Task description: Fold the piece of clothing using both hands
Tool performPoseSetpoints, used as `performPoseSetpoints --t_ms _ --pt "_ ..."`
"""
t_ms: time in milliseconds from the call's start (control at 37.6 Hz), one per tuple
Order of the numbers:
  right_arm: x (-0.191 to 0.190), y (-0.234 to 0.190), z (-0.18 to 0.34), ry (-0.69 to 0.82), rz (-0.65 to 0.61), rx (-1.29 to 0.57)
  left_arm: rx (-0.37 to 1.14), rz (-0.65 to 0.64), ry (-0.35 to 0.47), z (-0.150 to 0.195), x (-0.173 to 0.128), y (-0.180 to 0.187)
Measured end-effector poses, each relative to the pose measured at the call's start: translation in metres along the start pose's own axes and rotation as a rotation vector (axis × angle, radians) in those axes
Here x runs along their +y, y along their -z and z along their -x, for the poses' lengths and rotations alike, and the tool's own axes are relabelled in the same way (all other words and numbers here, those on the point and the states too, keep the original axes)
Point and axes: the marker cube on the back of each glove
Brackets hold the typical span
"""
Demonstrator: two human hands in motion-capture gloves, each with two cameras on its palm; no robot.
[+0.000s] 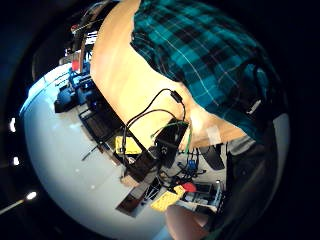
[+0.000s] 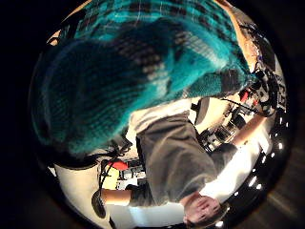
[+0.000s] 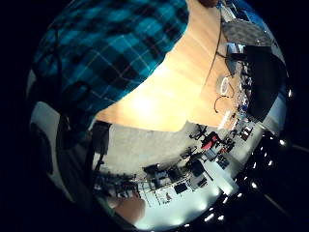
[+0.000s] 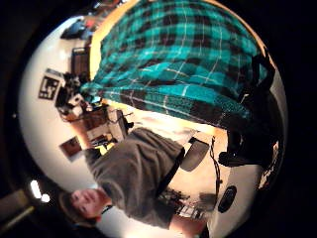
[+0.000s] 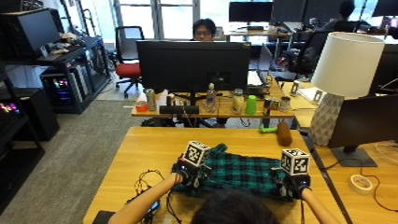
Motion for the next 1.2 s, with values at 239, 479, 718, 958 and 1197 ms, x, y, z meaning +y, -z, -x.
performPoseSetpoints --t_ms 239,479,718,958,1197 --pt "0.015 0.072 0.004 -0.023 -0.011 0.066 0.027 -0.038 0.003 0.014 0.030 0.069" --pt "-0.060 0.096 -0.031 -0.200 0.106 0.026 -0.010 -0.203 0.255 0.037 -0.050 0.115" --pt "-0.089 0.075 -0.020 -0.343 0.230 -0.028 0.041 -0.074 0.401 0.023 -0.083 0.096" --pt "-0.103 0.062 -0.035 -0.571 0.039 0.040 0.086 -0.232 0.474 0.038 -0.124 0.076" --pt "-0.122 0.102 -0.112 -0.626 -0.235 0.068 0.158 -0.520 0.477 0.052 -0.078 0.121"
